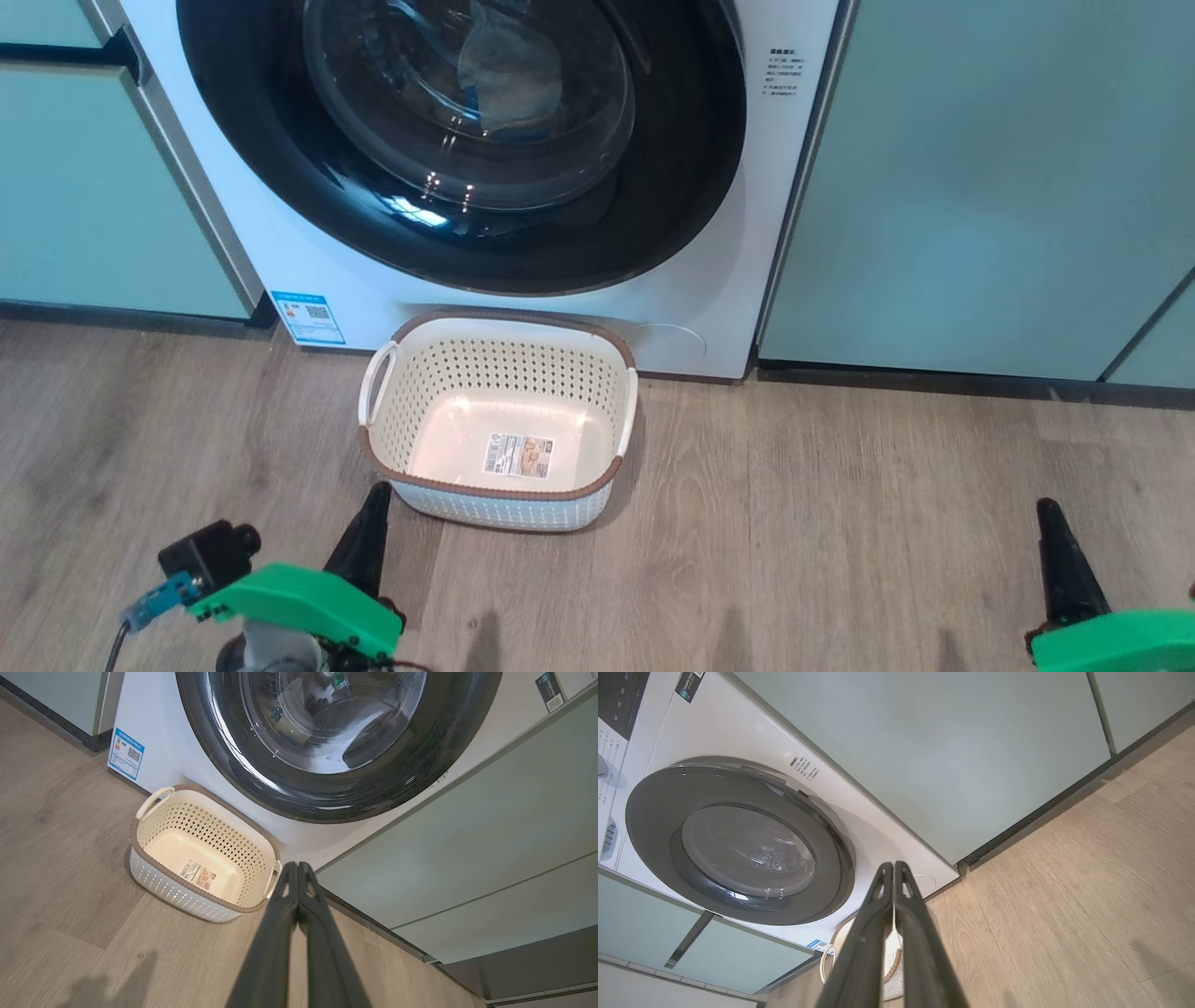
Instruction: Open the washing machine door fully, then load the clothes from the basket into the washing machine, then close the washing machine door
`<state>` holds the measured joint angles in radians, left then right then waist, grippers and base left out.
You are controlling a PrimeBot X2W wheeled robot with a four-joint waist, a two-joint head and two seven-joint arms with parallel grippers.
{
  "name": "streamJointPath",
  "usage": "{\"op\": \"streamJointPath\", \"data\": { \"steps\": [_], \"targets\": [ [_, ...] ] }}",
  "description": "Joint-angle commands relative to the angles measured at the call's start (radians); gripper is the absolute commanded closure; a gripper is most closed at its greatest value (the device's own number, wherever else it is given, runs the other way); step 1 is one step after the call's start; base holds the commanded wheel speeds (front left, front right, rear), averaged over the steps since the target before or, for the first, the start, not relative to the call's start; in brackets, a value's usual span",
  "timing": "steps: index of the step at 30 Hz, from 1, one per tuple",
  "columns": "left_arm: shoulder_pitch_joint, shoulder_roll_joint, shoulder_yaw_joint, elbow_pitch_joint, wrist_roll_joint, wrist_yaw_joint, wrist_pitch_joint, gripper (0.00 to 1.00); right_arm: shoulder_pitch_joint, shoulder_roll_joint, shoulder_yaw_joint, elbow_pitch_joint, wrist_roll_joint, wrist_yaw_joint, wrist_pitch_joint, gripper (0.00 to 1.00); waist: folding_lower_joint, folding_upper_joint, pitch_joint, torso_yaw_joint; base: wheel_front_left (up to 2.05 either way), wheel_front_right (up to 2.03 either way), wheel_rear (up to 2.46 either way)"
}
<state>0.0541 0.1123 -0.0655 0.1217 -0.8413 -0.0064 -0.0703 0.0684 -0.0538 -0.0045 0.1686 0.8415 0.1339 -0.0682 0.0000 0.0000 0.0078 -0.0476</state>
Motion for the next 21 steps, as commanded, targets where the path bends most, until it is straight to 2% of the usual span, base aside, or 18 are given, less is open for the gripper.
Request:
{"op": "streamJointPath", "data": {
  "steps": [1, 21],
  "targets": [
    [-0.053, 0.005, 0.028, -0.020, -0.025, -0.007, 0.006, 1.00, -0.057, -0.021, -0.003, -0.027, 0.027, -0.001, 0.007, 1.00, 0.0000, 0.0000, 0.000, 0.001, 0.00, 0.00, 0.00],
    [-0.085, -0.007, 0.063, 0.023, -0.260, -0.042, 0.051, 1.00, -0.092, -0.024, -0.020, 0.003, 0.264, -0.002, 0.048, 1.00, 0.0000, 0.0000, -0.001, 0.015, 0.00, 0.00, 0.00]
  ]
}}
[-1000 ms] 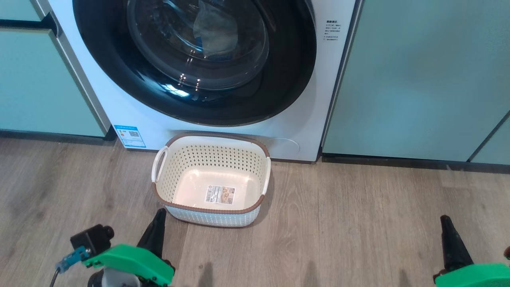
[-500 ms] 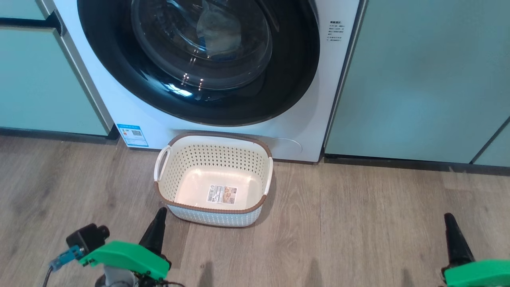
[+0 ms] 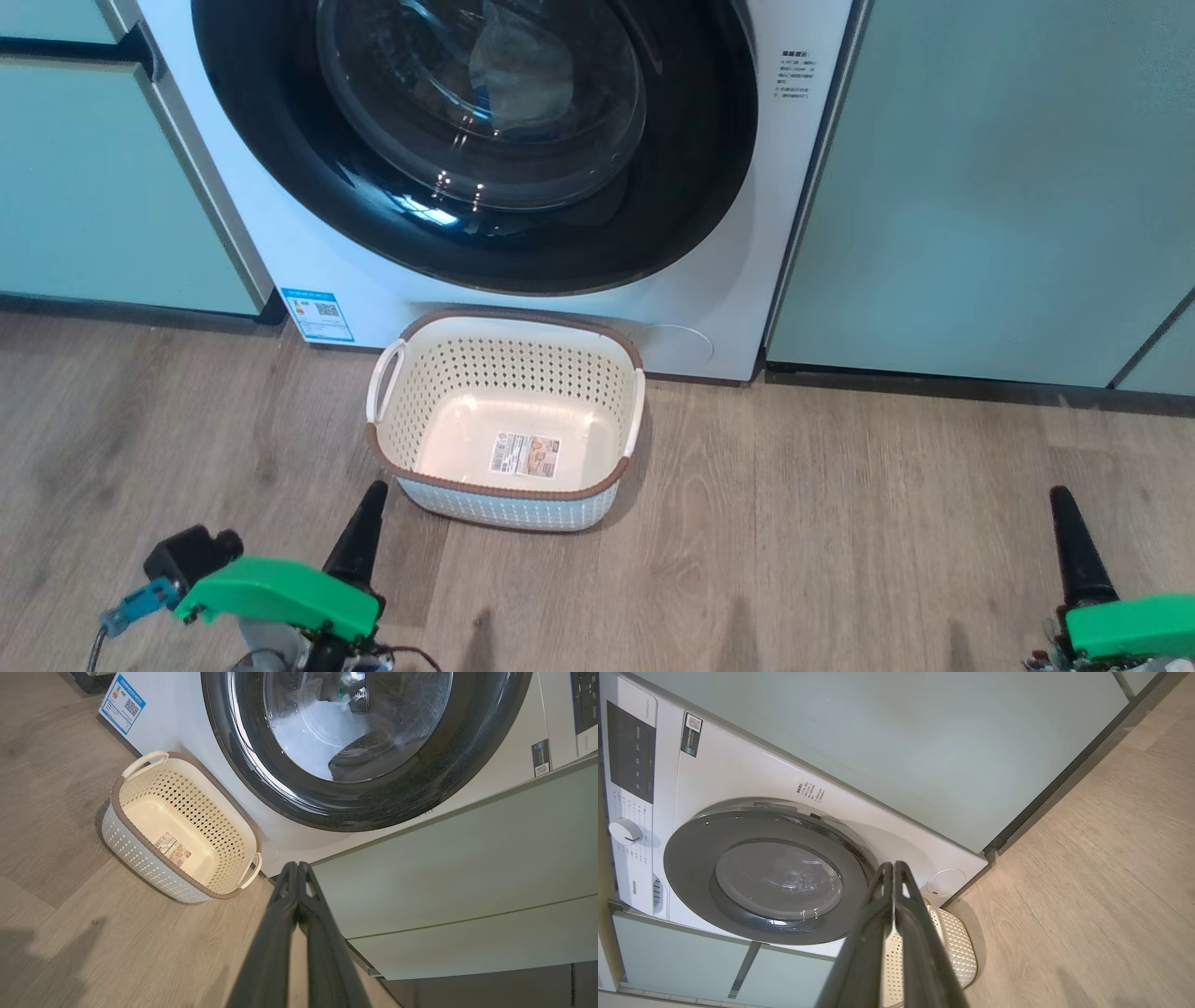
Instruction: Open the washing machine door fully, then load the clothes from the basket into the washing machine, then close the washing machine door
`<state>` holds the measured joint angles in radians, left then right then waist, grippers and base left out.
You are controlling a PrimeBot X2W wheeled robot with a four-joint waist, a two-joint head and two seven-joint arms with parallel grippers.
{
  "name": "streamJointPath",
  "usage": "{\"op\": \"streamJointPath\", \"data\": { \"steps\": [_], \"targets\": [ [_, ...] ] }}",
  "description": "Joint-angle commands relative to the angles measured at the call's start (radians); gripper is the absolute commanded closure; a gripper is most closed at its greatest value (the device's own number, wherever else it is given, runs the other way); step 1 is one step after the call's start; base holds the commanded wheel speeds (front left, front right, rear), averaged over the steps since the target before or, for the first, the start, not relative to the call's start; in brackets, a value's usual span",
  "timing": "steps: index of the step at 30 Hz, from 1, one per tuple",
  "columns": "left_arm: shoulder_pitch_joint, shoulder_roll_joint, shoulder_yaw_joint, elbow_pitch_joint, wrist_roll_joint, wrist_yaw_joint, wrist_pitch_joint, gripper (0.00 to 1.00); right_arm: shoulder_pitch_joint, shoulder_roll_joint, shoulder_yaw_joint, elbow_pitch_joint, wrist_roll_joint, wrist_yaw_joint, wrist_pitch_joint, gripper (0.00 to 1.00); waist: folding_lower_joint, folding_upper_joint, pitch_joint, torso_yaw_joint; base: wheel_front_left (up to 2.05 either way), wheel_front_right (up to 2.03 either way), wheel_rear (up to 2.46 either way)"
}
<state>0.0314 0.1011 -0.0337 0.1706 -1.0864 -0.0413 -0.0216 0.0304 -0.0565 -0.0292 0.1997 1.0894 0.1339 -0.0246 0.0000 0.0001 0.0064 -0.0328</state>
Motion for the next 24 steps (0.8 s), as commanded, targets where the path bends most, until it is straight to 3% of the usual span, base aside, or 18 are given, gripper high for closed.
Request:
{"op": "streamJointPath", "data": {
  "steps": [1, 24],
  "targets": [
    [-0.064, 0.003, 0.033, -0.024, -0.026, -0.009, 0.005, 1.00, -0.055, -0.022, 0.004, -0.027, 0.028, -0.002, 0.006, 1.00, 0.0000, -0.0001, 0.000, 0.001, 0.00, 0.00, 0.00],
    [-0.098, -0.012, 0.072, 0.021, -0.269, -0.047, 0.054, 1.00, -0.092, -0.023, -0.018, 0.006, 0.273, -0.003, 0.052, 1.00, 0.0000, -0.0001, -0.002, 0.016, 0.00, 0.00, 0.00]
  ]
}}
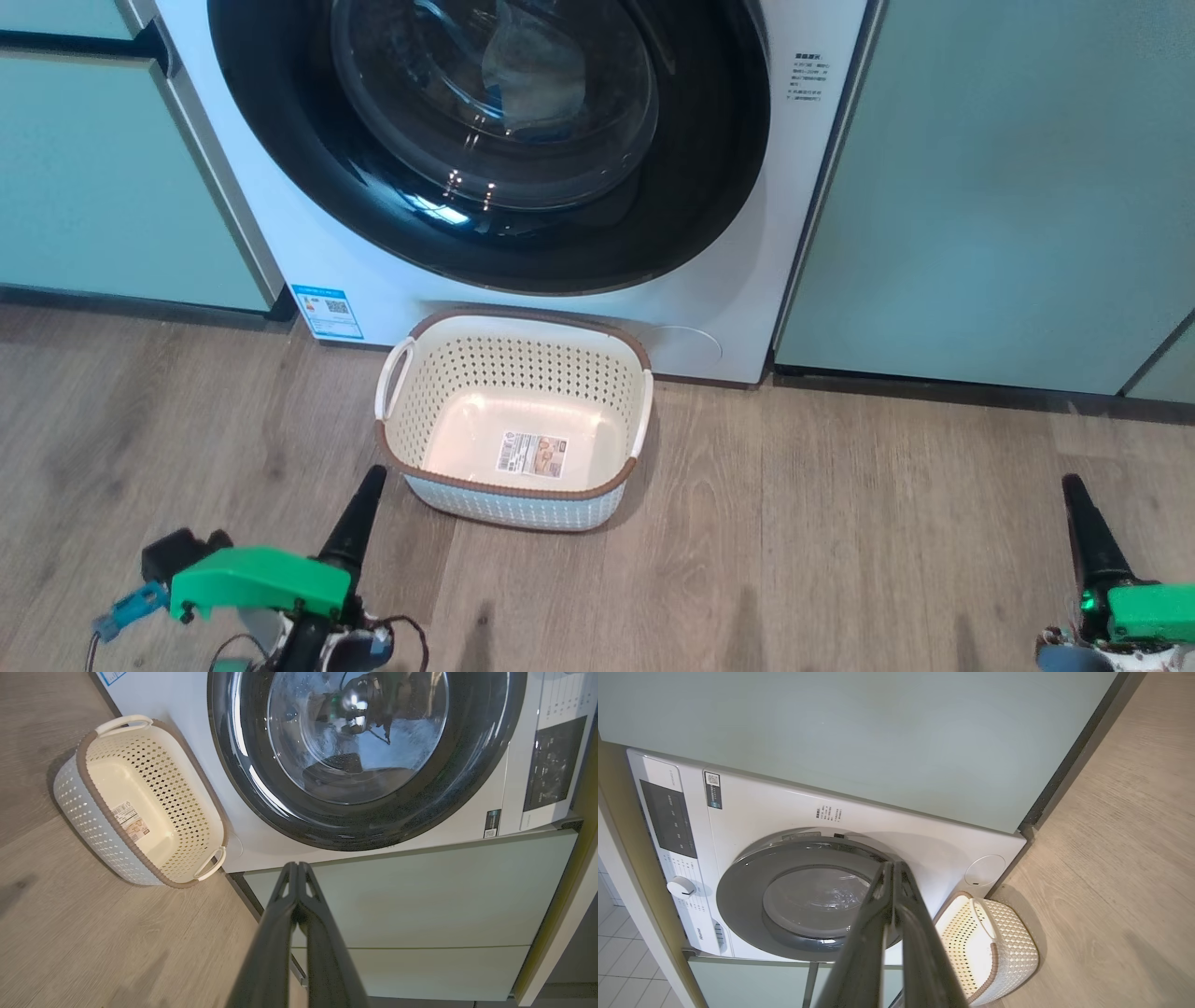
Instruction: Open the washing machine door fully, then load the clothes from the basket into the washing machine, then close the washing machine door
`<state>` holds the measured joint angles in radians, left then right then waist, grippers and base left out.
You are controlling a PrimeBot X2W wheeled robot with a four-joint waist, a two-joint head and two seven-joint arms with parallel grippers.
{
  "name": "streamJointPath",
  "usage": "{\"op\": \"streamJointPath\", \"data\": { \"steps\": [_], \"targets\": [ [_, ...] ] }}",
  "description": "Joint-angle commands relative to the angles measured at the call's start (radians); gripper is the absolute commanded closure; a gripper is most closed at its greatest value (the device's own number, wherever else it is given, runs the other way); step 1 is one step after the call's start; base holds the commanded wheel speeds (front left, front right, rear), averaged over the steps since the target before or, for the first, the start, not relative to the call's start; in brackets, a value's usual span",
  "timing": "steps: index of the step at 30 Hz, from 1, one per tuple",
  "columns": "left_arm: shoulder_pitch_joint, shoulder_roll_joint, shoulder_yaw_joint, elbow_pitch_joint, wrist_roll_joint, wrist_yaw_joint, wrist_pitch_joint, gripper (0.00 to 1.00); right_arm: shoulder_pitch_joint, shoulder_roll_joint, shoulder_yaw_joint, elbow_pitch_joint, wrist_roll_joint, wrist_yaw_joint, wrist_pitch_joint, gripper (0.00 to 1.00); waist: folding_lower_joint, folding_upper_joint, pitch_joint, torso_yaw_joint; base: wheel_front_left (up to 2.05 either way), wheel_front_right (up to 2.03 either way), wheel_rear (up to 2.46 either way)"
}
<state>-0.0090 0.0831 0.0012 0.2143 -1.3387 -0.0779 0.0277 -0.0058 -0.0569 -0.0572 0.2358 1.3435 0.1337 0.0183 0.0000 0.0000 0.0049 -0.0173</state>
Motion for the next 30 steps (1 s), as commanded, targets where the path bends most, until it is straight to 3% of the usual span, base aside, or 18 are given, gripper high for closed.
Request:
{"op": "streamJointPath", "data": {
  "steps": [1, 25, 30],
  "targets": [
    [-0.059, 0.006, 0.039, -0.020, -0.028, -0.012, 0.007, 1.00, -0.058, -0.022, 0.009, -0.029, 0.030, -0.002, 0.011, 1.00, 0.0000, 0.0000, 0.000, 0.001, 0.00, 0.00, 0.00],
    [-0.096, -0.012, 0.084, 0.030, -0.292, -0.053, 0.062, 1.00, -0.098, -0.021, -0.018, 0.006, 0.296, -0.003, 0.064, 1.00, 0.0000, 0.0000, -0.002, 0.017, 0.00, 0.00, 0.00],
    [-0.097, -0.014, 0.086, 0.030, -0.292, -0.053, 0.064, 1.00, -0.099, -0.019, -0.021, 0.007, 0.295, -0.003, 0.066, 1.00, 0.0000, 0.0000, -0.002, 0.017, 0.00, 0.00, 0.00]
  ]
}}
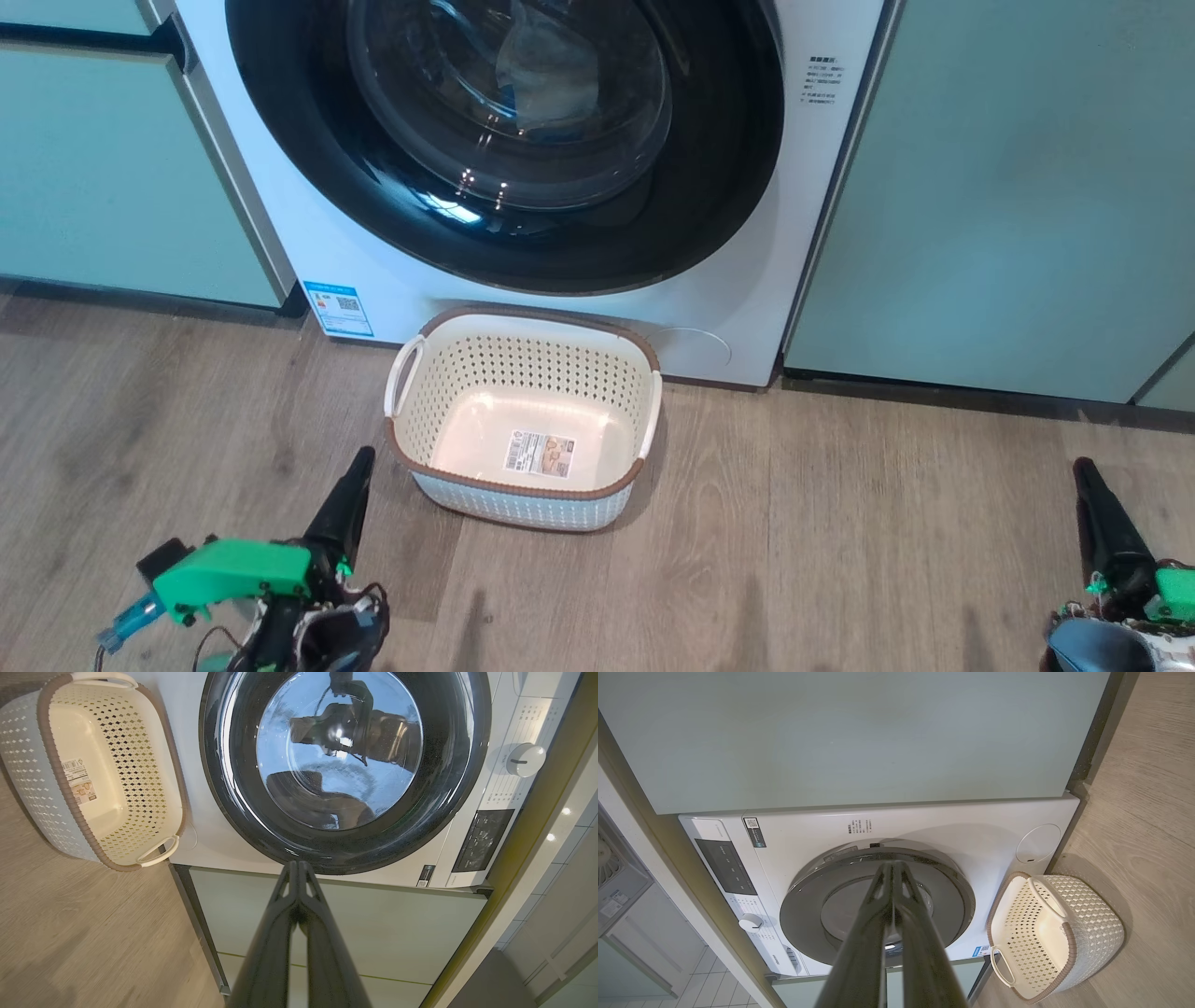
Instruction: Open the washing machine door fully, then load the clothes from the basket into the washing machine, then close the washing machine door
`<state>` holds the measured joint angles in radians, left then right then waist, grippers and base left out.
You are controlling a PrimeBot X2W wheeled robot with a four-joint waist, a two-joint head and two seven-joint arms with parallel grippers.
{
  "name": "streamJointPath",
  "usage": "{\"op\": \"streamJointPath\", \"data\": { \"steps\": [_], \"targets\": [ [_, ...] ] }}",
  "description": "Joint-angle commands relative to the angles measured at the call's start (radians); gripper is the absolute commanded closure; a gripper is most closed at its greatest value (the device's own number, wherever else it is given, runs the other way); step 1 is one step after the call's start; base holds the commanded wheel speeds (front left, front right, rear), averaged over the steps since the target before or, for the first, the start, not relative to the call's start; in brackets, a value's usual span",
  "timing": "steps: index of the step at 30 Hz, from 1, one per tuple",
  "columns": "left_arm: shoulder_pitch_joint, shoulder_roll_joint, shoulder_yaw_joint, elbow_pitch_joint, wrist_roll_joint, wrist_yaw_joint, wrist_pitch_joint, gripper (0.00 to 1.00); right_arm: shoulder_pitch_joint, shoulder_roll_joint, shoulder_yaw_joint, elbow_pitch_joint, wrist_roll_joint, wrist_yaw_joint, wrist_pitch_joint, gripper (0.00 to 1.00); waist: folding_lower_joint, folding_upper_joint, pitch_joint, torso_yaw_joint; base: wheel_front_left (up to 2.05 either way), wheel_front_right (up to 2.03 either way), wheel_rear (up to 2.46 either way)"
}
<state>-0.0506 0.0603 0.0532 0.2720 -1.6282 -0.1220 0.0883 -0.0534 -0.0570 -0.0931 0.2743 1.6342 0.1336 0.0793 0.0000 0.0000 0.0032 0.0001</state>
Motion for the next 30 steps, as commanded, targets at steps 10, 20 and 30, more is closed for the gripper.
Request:
{"op": "streamJointPath", "data": {
  "steps": [10, 20, 30],
  "targets": [
    [-0.055, 0.007, 0.037, -0.028, 0.000, -0.009, 0.006, 1.00, -0.052, -0.016, 0.012, -0.031, 0.001, -0.003, 0.008, 1.00, 0.0000, 0.0000, 0.000, 0.000, 0.00, 0.00, 0.00],
    [-0.056, 0.005, 0.040, -0.028, 0.003, -0.009, 0.008, 1.00, -0.052, -0.014, 0.008, -0.031, -0.002, -0.003, 0.011, 1.00, 0.0000, 0.0000, 0.000, 0.000, 0.00, 0.00, 0.00],
    [-0.056, 0.003, 0.043, -0.028, 0.005, -0.009, 0.011, 1.00, -0.052, -0.011, 0.004, -0.031, -0.005, -0.003, 0.014, 1.00, 0.0000, 0.0000, 0.000, 0.000, 0.00, 0.00, 0.00]
  ]
}}
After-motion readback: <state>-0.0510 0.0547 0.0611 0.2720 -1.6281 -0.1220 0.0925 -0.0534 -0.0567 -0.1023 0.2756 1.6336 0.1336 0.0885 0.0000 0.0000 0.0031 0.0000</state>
